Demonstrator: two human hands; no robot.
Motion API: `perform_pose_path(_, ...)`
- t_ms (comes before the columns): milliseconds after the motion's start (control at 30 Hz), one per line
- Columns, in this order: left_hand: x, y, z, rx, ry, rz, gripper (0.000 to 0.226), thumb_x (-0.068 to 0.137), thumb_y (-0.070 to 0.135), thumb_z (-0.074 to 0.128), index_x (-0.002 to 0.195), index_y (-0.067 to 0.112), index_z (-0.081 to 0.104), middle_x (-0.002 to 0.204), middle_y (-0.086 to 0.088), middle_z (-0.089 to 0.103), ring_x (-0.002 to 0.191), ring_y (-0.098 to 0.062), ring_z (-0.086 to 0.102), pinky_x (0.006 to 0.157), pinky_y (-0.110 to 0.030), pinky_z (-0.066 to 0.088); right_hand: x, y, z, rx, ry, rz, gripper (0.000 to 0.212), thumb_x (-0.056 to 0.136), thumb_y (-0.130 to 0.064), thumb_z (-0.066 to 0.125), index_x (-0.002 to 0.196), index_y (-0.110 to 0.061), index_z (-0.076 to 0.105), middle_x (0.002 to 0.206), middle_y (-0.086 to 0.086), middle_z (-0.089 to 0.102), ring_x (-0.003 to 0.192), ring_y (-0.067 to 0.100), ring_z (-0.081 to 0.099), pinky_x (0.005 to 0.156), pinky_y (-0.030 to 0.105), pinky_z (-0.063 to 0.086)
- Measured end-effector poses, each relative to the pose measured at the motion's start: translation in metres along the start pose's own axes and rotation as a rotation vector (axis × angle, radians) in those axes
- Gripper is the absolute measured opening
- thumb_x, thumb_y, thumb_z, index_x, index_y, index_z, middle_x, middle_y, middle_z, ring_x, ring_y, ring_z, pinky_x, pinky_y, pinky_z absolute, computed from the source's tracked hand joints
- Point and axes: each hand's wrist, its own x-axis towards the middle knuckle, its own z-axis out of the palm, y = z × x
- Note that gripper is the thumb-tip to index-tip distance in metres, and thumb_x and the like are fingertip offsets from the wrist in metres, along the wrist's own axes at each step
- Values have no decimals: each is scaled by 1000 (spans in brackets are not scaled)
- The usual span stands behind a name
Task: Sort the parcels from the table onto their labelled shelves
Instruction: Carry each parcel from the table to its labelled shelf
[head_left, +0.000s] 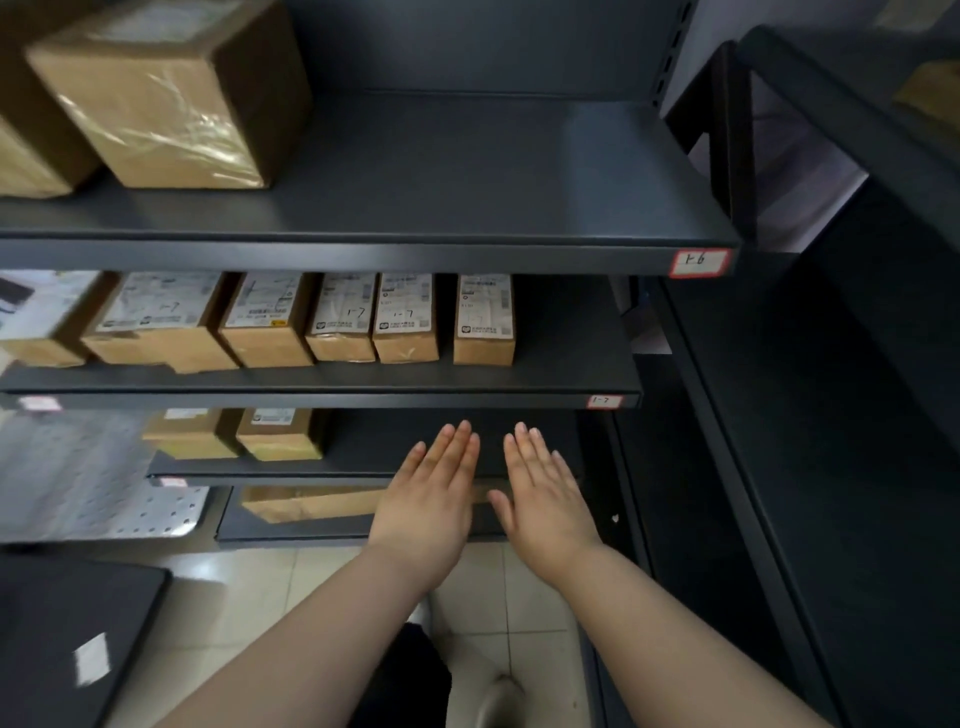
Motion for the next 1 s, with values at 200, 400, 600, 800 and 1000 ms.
perform_pose_path(200, -42, -7, 4, 45, 10, 33, 58, 103, 35, 17, 139, 16, -25, 151, -1, -28, 135, -12, -28, 114, -33, -13, -35, -19, 14, 62, 47, 36, 65, 101, -44, 25, 150, -17, -7, 157, -2, -17, 140, 9, -23, 115, 30, -13)
perform_pose_path(400, -52, -6, 6, 3, 146, 255, 55, 103, 38, 18, 145, 16, -8, 155, -2, -15, 142, -13, -13, 116, -34, -3, -87, -31, 19, 87, 197, 234, 65, 101, -43, 25, 150, -16, -7, 158, -1, -16, 139, 8, -24, 115, 29, -13)
perform_pose_path(600, -66, -7, -4, 27, 159, 637, 60, 97, 42, 11, 150, 13, 13, 154, 0, 0, 143, -13, 1, 115, -34, 2, -156, -63, 33, 98, 385, 588, 72, 90, -50, 9, 150, -13, -4, 156, 0, -14, 137, 7, -22, 119, 32, -5)
perform_pose_path(800, -118, 14, 7, 89, 60, 949, 69, 86, 47, -9, 148, 16, -3, 157, 0, -6, 145, -15, -7, 117, -33, -7, -255, -127, 87, 141, 451, 946, 89, 75, -58, -13, 151, -12, -4, 158, 1, -11, 136, 8, -23, 113, 27, -11)
perform_pose_path(1000, -207, 72, 16, 128, -8, 1279, 65, 92, 45, 3, 145, 10, 19, 154, -2, 18, 143, -17, 22, 118, -32, 4, -368, -180, 116, 148, 538, 1304, 84, 80, -57, -9, 150, -12, -4, 155, 0, -15, 135, 9, -24, 113, 28, -11)
